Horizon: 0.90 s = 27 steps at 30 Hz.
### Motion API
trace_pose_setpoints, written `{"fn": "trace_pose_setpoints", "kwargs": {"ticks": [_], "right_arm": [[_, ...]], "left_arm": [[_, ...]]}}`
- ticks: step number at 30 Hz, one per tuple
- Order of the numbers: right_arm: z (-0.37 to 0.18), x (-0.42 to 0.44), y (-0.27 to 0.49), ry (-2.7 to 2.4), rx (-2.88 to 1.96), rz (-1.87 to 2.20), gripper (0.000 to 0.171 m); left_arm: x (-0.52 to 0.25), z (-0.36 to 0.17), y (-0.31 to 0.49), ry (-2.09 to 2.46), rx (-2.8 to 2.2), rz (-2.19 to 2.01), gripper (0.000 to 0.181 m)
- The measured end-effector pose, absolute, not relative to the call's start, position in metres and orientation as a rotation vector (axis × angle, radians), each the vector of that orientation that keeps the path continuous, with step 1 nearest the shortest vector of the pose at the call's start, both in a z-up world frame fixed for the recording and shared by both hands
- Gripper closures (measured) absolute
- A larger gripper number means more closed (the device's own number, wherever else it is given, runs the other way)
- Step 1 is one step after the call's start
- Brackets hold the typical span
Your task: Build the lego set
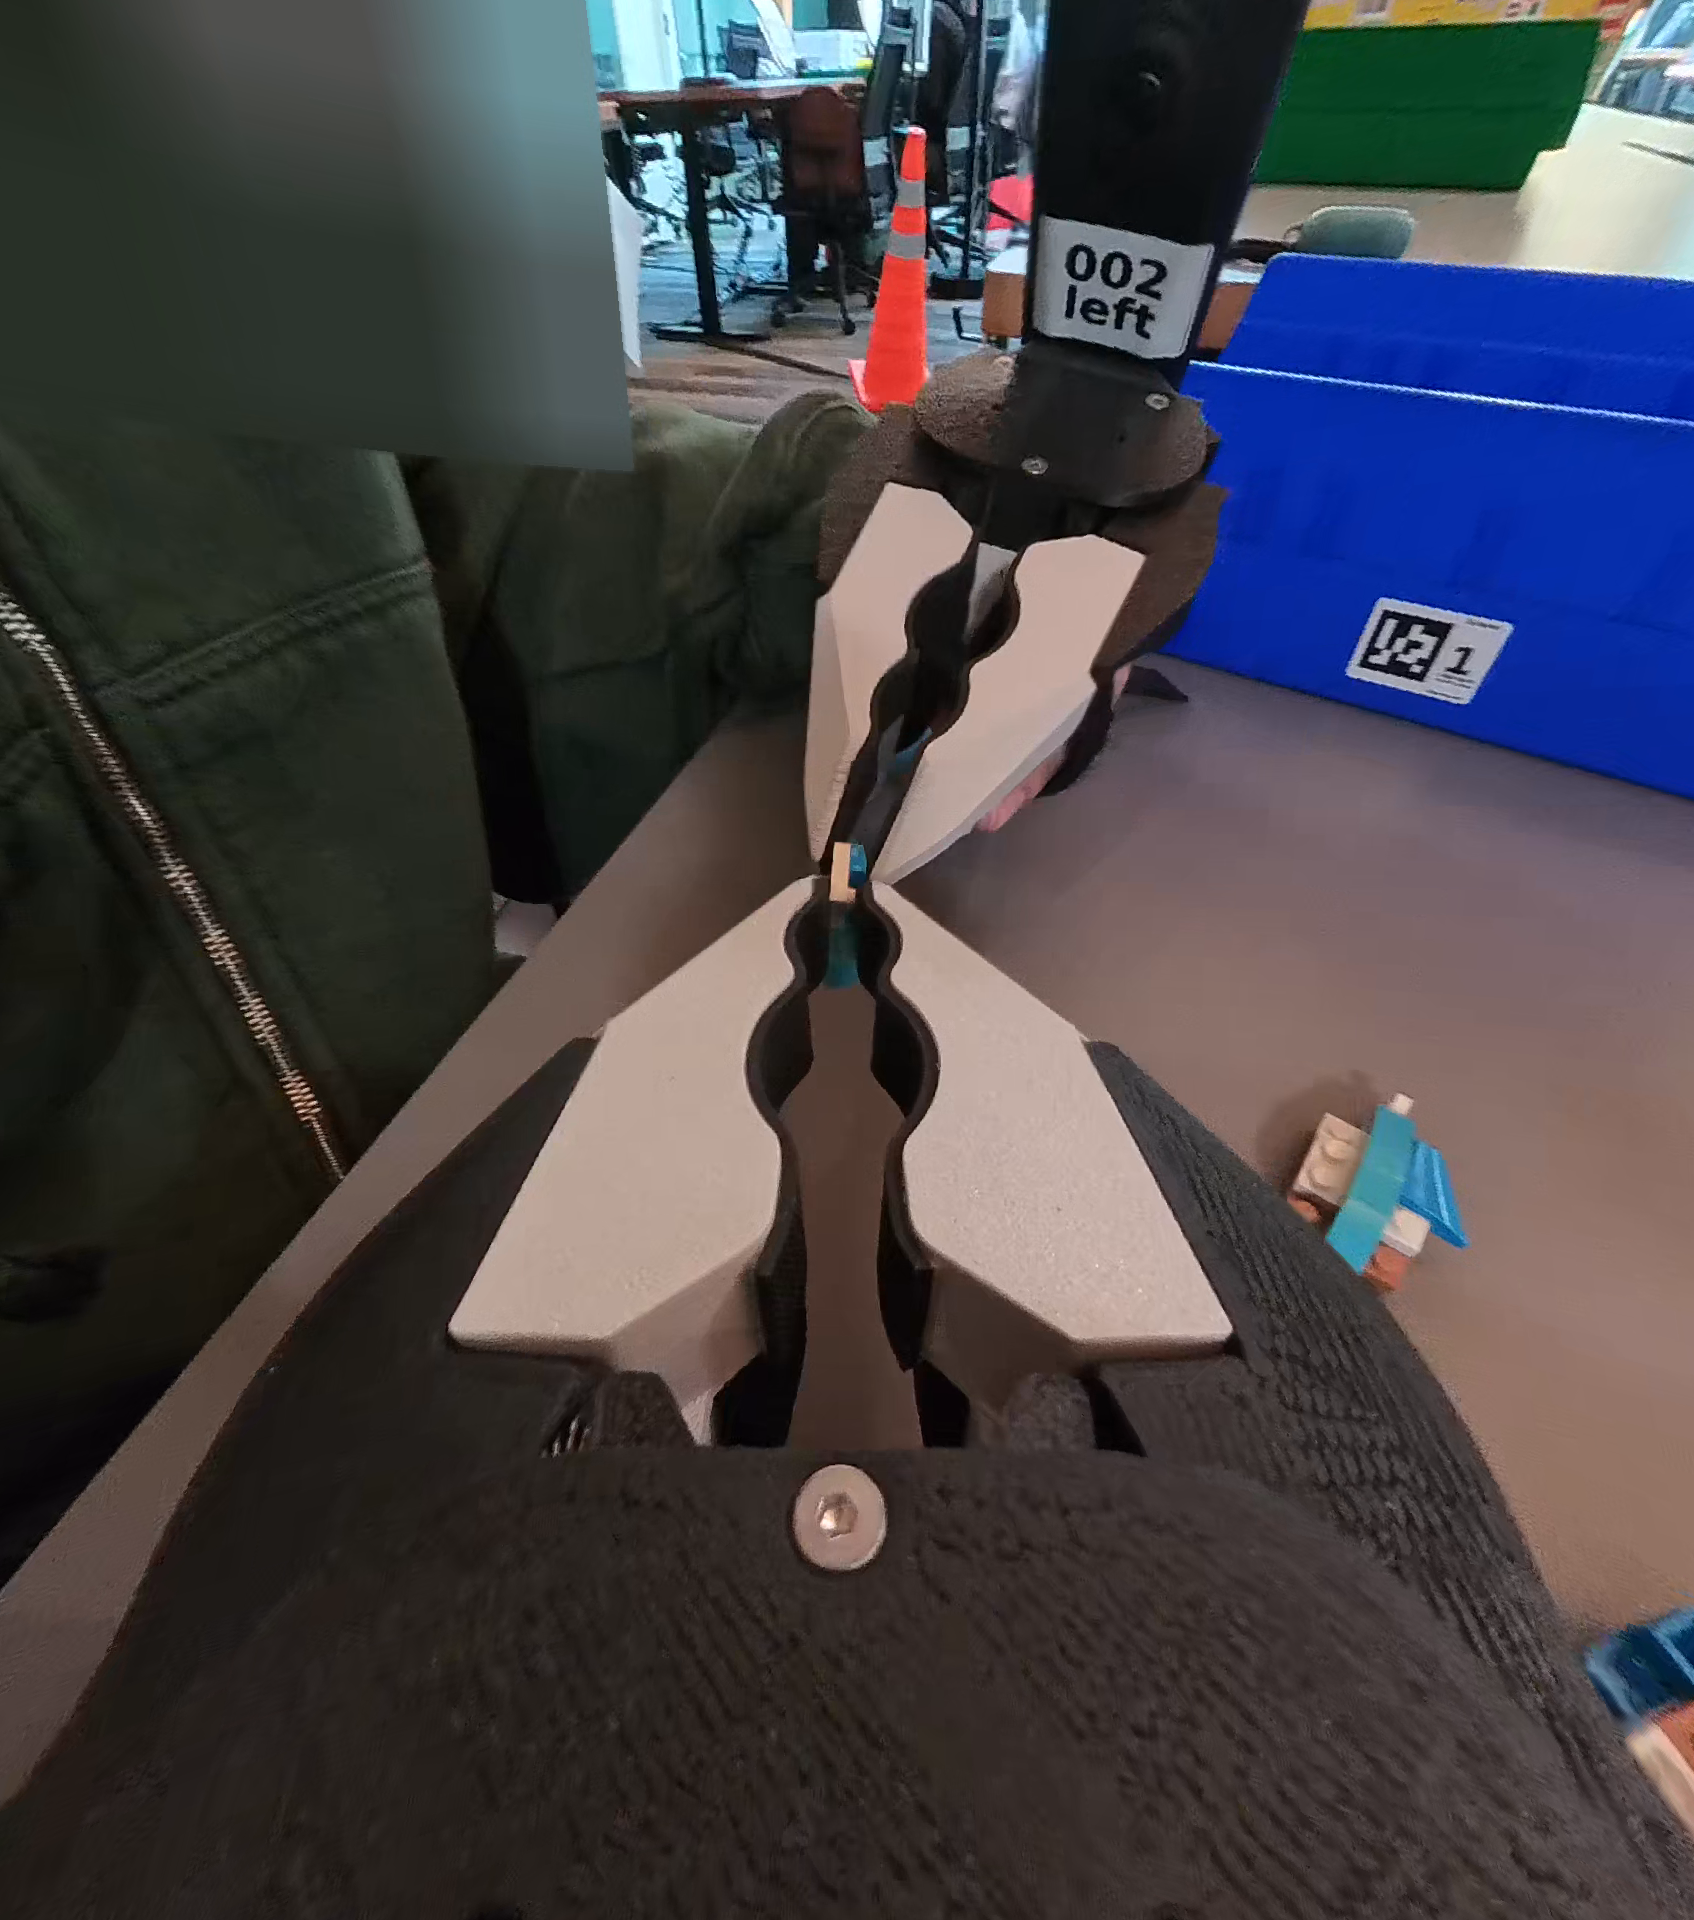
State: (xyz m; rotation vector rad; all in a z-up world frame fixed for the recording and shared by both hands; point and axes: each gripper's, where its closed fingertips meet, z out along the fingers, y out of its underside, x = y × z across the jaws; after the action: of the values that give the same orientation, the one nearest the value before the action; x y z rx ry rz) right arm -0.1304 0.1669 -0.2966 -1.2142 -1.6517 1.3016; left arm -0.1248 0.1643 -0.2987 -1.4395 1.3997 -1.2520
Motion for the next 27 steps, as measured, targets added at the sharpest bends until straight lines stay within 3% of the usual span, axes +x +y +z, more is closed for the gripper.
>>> {"fn": "trace_pose_setpoints", "kwargs": {"ticks": [10,27], "right_arm": [[-0.29,-0.126,0.159,-1.638,-1.204,1.455,0.169],[-0.274,-0.113,0.117,-1.719,-1.026,1.764,0.17]], "left_arm": [[-0.123,-0.293,0.158,1.402,-1.396,-1.325,0.178],[-0.132,-0.276,0.137,1.301,-1.438,-1.817,0.181]]}}
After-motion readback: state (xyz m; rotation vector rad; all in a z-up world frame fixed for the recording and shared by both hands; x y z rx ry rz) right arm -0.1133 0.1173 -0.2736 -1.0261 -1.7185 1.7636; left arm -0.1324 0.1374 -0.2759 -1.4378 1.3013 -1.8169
